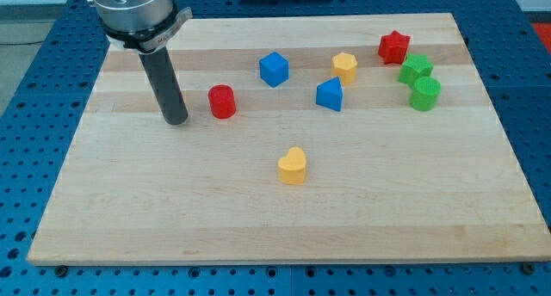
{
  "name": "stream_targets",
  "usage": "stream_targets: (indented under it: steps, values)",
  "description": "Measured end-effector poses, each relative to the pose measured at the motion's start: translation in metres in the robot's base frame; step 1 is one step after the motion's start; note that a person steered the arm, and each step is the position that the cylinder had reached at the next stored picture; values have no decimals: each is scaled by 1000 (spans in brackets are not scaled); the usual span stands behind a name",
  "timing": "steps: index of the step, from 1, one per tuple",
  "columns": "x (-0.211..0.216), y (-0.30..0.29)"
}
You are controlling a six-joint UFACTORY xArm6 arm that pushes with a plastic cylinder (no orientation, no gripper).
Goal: Drag the red circle above the yellow heart
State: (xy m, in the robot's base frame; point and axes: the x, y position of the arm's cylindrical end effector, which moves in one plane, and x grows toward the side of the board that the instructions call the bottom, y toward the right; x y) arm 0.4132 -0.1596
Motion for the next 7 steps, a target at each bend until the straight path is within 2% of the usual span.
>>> stream_targets:
  steps: [1, 2, 3, 7]
  values:
    - [-37, 19]
    - [-42, 68]
    - [-27, 81]
    - [40, 60]
